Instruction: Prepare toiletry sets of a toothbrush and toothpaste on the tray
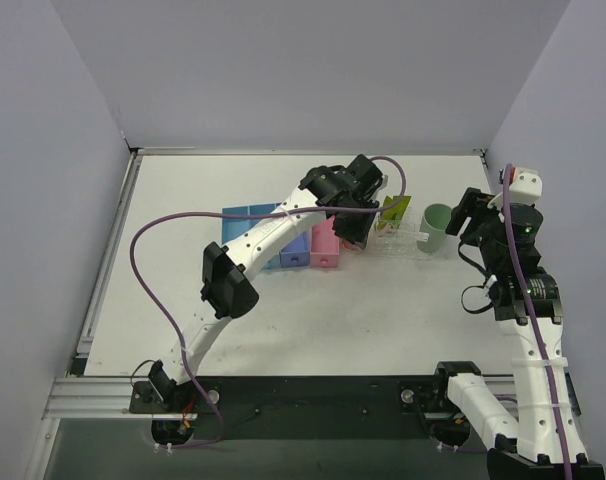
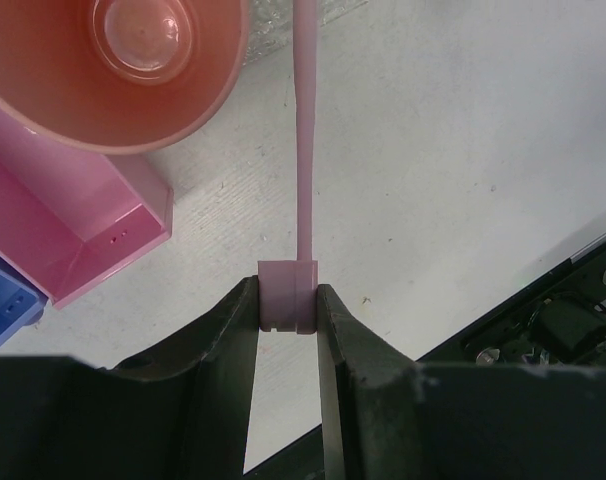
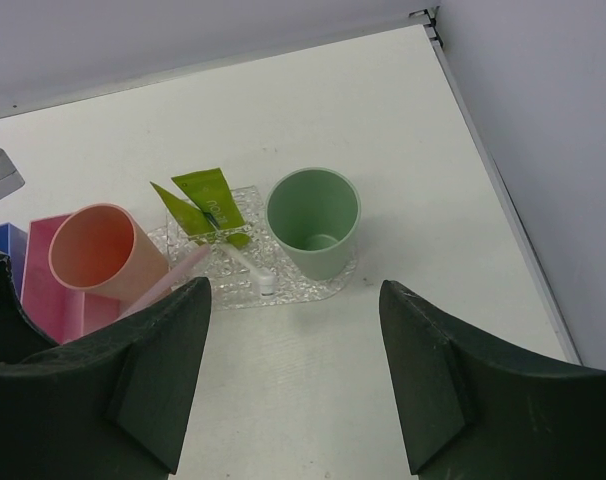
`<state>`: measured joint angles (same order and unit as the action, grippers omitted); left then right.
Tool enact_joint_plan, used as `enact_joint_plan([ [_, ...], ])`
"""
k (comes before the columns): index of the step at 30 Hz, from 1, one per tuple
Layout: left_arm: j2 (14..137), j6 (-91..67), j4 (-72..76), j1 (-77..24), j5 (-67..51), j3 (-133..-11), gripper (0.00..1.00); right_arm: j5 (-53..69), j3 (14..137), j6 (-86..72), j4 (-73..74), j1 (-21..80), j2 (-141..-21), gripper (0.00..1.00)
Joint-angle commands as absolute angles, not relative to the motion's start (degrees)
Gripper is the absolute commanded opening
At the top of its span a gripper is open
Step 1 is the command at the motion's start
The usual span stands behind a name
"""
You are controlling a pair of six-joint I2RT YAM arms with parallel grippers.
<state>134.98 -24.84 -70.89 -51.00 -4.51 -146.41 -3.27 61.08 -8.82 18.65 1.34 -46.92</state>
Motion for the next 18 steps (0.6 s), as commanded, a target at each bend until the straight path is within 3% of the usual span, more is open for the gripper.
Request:
enact_joint_plan([
  [1,135.9,-25.6,-68.4,-50.2,-5.9,-149.5,0.0,-4.8,60.7,-7.7,16.7,1.8,-47.0,0.63],
  [18,136.3,-25.6,-66.4,-49.7,-6.8,-149.4,0.0,-5.1,60.1,-7.6,16.3,1.8,-47.5,0.64],
])
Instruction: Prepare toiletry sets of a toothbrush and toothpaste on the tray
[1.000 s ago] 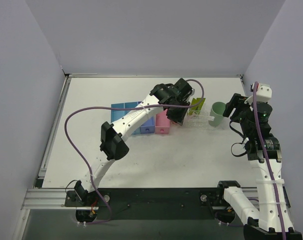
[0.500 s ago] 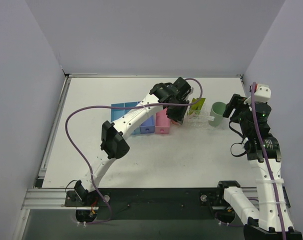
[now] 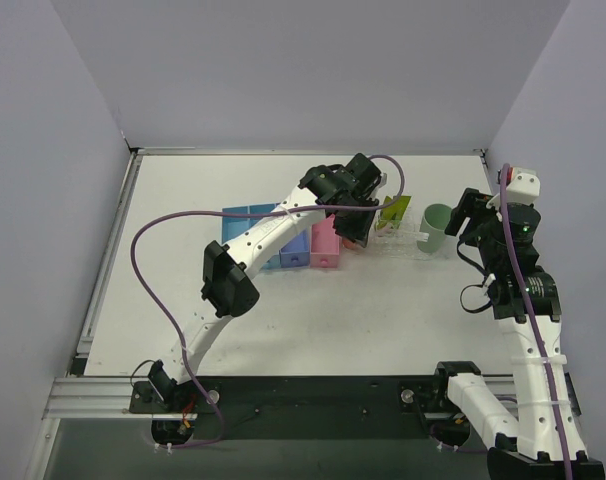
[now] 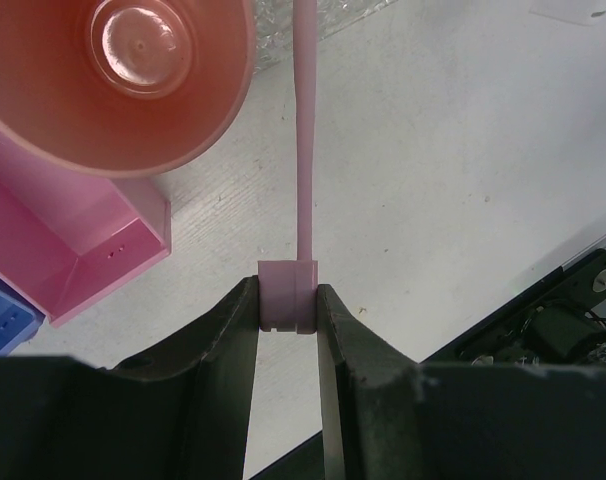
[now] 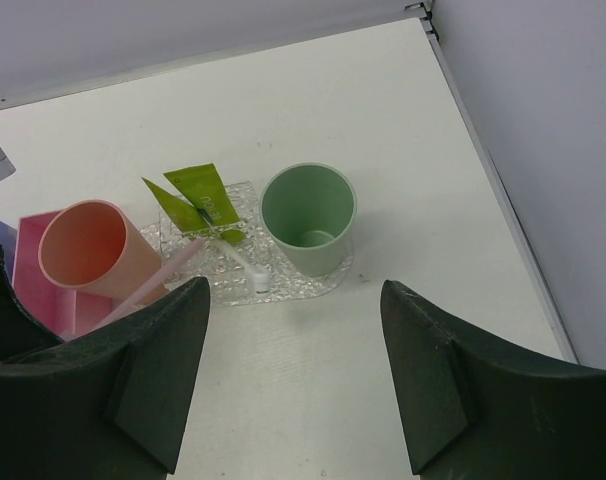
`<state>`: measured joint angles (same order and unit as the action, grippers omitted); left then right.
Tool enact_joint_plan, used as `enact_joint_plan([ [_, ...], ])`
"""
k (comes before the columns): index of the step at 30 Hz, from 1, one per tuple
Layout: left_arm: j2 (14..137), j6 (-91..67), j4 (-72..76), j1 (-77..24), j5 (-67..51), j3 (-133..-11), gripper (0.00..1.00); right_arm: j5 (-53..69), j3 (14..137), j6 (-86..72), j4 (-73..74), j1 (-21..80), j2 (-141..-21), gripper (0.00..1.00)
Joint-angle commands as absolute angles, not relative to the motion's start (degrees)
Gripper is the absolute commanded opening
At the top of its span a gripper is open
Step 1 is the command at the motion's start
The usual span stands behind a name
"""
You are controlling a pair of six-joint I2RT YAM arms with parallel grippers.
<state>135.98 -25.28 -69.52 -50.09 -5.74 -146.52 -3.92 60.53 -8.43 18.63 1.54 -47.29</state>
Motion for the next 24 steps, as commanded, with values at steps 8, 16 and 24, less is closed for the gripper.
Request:
enact_joint_plan([
  [8,134.9,-24.5,-64.2,-49.9,-6.8,-148.2,0.22,-4.9,60.2,-7.6,16.3,1.8,-47.8,0.64],
  [16,133.9,-23.3,-62.3,-50.6,-6.3,-147.5,0.32,-4.7,60.3,-7.7,16.3,1.8,-47.8,0.64],
  [24,133.2,-22.6,-61.3,-51.1,-6.1,-146.8,0.39,-4.4,60.0,-7.9,16.3,1.8,-47.7,0.64],
])
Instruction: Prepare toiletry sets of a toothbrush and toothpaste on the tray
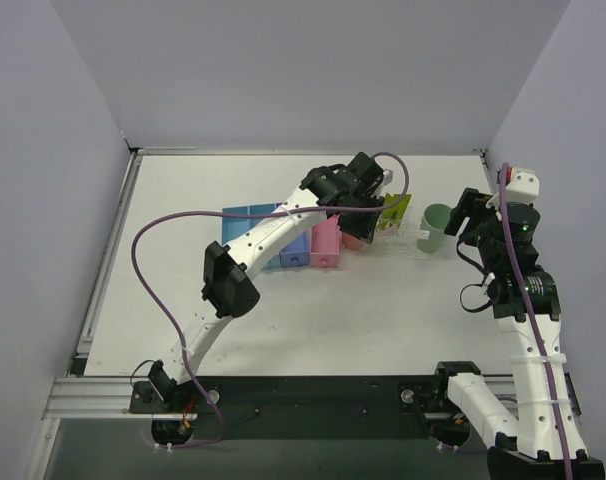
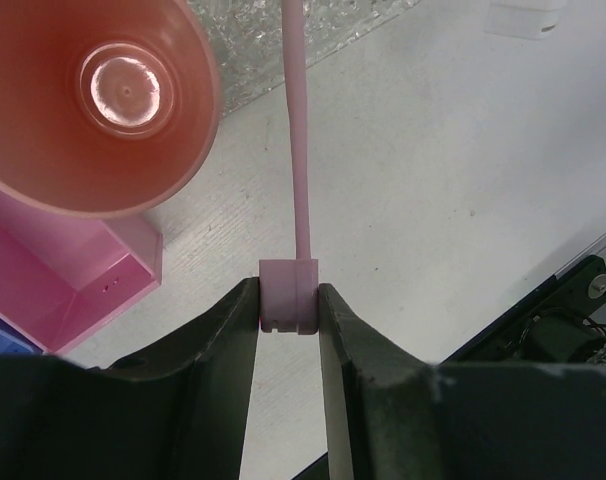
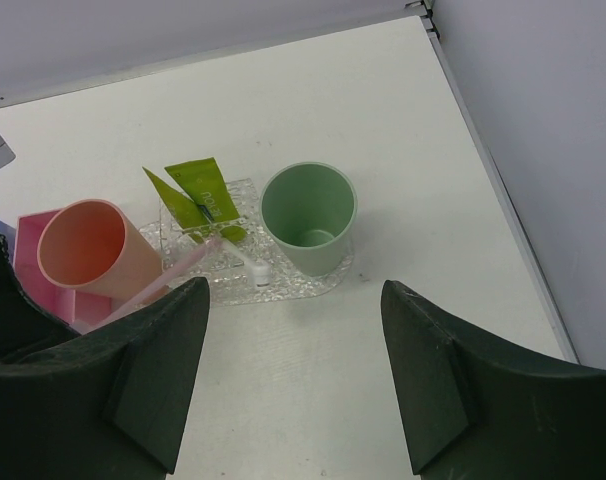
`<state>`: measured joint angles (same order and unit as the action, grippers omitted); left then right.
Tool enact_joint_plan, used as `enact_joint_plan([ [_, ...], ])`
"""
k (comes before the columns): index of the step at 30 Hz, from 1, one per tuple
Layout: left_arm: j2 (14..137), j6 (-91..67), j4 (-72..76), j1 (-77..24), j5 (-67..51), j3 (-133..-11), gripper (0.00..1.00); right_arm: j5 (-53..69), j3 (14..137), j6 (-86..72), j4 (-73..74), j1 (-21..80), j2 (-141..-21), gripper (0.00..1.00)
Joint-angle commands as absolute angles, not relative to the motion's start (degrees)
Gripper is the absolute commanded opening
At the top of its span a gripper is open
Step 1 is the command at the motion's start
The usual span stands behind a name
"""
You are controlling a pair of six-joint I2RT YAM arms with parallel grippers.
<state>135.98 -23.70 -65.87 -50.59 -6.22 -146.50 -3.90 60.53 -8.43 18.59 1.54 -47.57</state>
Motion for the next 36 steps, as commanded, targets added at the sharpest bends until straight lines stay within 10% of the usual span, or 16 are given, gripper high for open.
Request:
enact_joint_plan([
  [1,133.2,-22.6,-61.3,-51.1,-6.0,-146.6,0.41,-4.5,60.0,-8.0,16.3,1.8,-47.7,0.64],
  [36,123.2,-17.2,-48.6,-52.4,-3.4,-136.5,0.52,-0.5,60.8,-8.1,16.2,1.8,-49.1,0.63],
])
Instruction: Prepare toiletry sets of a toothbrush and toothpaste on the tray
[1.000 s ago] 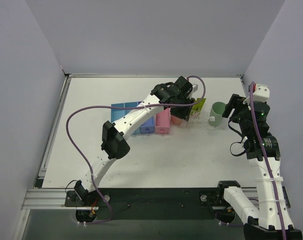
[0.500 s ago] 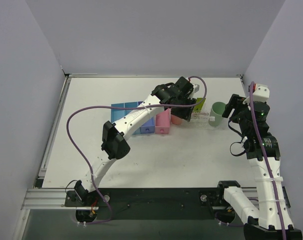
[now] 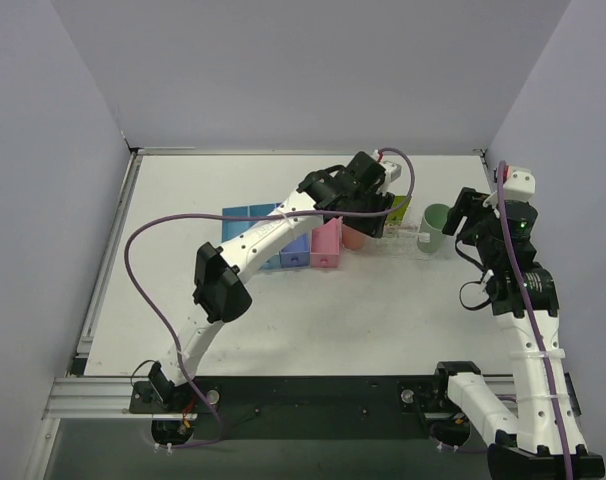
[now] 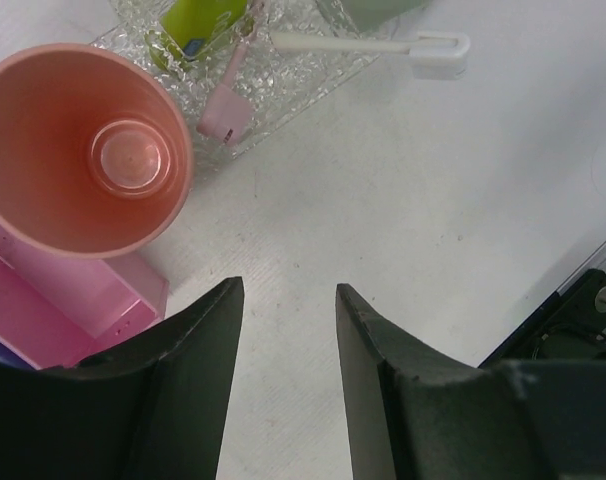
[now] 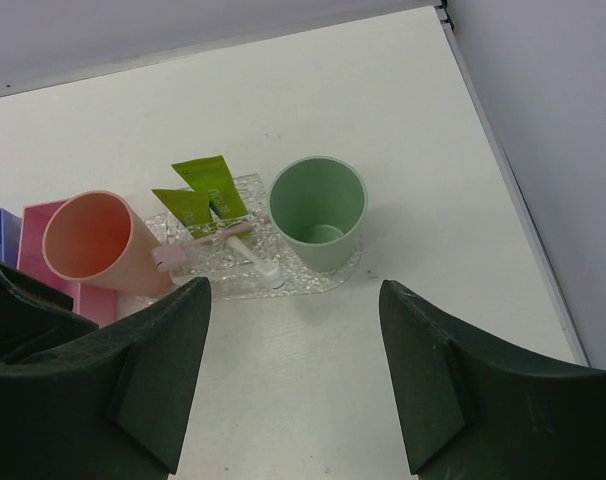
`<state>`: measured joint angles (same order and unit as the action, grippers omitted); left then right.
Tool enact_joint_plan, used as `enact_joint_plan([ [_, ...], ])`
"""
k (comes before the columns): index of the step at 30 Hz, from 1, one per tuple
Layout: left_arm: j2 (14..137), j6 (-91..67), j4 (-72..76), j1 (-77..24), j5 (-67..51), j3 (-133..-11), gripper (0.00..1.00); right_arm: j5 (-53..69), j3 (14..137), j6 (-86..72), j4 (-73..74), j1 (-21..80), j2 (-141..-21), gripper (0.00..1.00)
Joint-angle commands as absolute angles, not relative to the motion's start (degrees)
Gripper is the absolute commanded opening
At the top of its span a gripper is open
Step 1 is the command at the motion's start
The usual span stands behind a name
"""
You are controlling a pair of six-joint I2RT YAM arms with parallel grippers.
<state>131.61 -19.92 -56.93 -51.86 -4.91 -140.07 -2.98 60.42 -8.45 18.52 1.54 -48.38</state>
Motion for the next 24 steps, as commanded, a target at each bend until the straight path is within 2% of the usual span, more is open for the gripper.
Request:
enact_joint_plan([
  [1,122.0,-17.0,-46.1,-52.3,-2.9,-135.2,0.52,-0.1,60.9,-8.0,16.2,1.8,-49.3,0.62],
  [6,111.8,-15.3,-37.9,-51.4,1.6,-122.6,0.52,8.5,62.2,-8.5,18.5,2.0,-53.1,0.58],
  [10,102.8,-17.2,-28.0,-48.5,2.9,-105.2,0.52,14.1,62.6,-11.0,19.5,2.7,-56.4,0.54],
  [13,94.6,-21.0,-21.0,-43.7,2.5,-95.5,0.51,13.3,63.4,-12.5,20.5,5.6,-58.8,0.53],
  [14,92.4,-23.3,-19.2,-42.3,2.7,-88.8,0.51,12.8,63.6,-13.2,20.5,6.1,-59.3,0.53],
  [19,77.8,-26.3,-13.3,-35.1,9.5,-74.3,0.51,9.2,65.4,-20.0,19.3,7.4,-61.2,0.56],
  [21,72.5,-26.6,-13.2,-31.5,12.1,-69.6,0.54,8.3,65.8,-21.1,18.6,7.4,-61.5,0.57],
  [24,65.6,-27.2,-13.4,-27.3,13.9,-64.3,0.65,6.9,66.2,-22.1,18.0,7.6,-61.4,0.58],
])
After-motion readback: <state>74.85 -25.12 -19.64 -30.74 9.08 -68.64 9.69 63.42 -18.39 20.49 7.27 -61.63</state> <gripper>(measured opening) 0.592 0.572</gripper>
